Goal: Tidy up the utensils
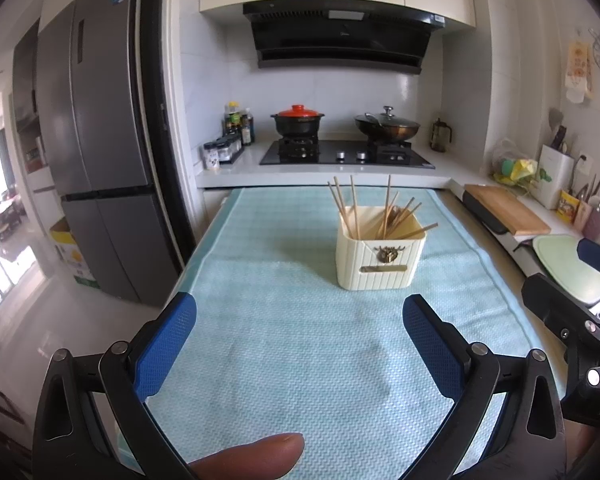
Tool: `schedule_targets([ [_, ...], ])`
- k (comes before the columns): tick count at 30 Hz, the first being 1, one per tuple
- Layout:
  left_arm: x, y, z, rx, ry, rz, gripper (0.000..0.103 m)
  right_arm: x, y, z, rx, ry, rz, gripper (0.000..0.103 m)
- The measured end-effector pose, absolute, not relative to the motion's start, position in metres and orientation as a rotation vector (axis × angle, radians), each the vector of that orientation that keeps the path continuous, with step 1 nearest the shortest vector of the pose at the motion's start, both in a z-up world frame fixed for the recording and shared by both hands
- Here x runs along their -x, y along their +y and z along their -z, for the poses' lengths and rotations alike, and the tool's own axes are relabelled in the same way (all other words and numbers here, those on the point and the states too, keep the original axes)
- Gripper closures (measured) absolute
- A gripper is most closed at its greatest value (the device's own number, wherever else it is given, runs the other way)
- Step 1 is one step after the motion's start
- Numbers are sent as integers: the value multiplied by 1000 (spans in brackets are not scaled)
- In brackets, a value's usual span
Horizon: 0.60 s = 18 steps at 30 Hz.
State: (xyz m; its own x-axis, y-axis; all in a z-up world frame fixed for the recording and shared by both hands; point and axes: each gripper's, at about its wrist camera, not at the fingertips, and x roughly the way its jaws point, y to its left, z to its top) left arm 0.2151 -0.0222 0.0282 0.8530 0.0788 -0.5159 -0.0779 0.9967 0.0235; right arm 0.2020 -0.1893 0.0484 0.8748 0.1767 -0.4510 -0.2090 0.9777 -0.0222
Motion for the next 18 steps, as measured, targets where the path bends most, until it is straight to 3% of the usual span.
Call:
schedule_targets([
  [18, -216, -22, -28, 1, 547, -78, 0, -201, -188, -51, 72, 460, -209, 1],
])
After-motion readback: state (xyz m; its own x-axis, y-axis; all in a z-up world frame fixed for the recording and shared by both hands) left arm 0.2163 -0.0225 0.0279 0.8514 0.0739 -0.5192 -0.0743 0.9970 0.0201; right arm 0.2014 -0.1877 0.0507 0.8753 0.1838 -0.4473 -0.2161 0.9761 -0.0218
